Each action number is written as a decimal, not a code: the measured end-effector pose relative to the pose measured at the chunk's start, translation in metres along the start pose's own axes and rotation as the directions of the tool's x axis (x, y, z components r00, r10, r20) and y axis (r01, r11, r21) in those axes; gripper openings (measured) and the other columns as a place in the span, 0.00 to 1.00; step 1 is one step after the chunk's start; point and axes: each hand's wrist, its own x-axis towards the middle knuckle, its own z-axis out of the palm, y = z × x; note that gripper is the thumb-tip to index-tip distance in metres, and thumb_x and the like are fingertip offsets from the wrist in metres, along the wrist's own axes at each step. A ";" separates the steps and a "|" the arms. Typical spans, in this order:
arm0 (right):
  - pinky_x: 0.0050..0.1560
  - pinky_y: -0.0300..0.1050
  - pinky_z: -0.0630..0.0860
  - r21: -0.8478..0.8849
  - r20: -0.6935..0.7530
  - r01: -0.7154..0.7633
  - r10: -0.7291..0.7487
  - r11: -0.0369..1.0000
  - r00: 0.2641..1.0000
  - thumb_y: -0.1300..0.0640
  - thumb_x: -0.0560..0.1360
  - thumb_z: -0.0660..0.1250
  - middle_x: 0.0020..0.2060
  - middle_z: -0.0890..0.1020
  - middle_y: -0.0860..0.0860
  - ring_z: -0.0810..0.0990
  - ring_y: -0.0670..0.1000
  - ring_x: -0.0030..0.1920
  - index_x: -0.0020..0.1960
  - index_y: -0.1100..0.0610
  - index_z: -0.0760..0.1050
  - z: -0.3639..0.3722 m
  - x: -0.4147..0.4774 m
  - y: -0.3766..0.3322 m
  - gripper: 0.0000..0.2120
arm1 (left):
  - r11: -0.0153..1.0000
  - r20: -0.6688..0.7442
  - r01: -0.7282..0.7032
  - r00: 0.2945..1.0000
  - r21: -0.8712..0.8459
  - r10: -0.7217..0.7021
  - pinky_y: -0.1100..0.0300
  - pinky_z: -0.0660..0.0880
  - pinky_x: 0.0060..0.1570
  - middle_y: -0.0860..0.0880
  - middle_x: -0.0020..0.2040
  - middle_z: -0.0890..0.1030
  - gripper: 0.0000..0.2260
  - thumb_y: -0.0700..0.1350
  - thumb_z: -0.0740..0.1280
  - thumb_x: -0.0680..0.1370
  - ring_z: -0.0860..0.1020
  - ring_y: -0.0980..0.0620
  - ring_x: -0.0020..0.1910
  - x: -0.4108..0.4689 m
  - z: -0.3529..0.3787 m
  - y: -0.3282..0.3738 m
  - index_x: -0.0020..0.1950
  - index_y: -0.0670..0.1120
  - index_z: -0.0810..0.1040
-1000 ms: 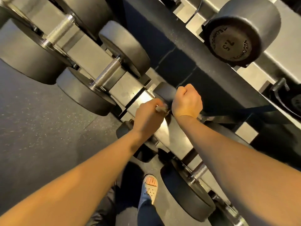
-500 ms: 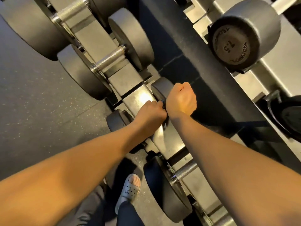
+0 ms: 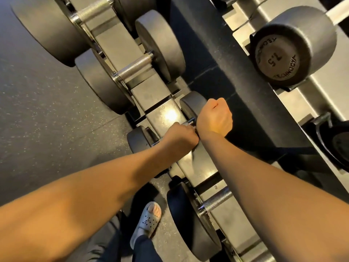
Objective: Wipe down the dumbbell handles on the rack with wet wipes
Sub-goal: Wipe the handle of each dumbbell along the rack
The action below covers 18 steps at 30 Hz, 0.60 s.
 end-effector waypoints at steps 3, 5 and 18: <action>0.36 0.46 0.72 -0.006 -0.001 -0.009 0.009 1.000 1.000 0.53 0.83 0.56 0.34 0.73 0.50 0.75 0.51 0.36 0.43 0.56 0.74 0.001 0.001 0.000 0.14 | 0.965 -0.094 -0.054 0.995 -0.256 0.031 0.64 0.68 0.35 0.42 0.45 0.81 0.11 0.41 0.64 0.82 0.74 0.52 0.35 0.008 -0.003 -0.002 0.58 0.37 0.82; 0.35 0.43 0.68 -0.010 0.019 -0.011 0.011 1.000 1.000 0.53 0.83 0.55 0.33 0.71 0.49 0.72 0.47 0.35 0.44 0.55 0.73 -0.001 0.001 0.001 0.13 | 0.924 0.105 0.059 0.994 -0.377 -0.020 0.61 0.60 0.29 0.48 0.35 0.75 0.05 0.42 0.72 0.77 0.68 0.53 0.28 -0.003 -0.012 -0.002 0.51 0.42 0.84; 0.38 0.48 0.72 -0.043 0.071 0.115 -0.112 0.992 0.991 0.53 0.83 0.52 0.35 0.74 0.49 0.76 0.51 0.37 0.45 0.55 0.73 -0.005 0.005 0.005 0.15 | 0.970 -0.218 0.033 0.972 -0.241 -0.087 0.51 0.74 0.46 0.44 0.53 0.79 0.11 0.43 0.65 0.81 0.78 0.43 0.50 -0.007 0.005 -0.023 0.62 0.44 0.78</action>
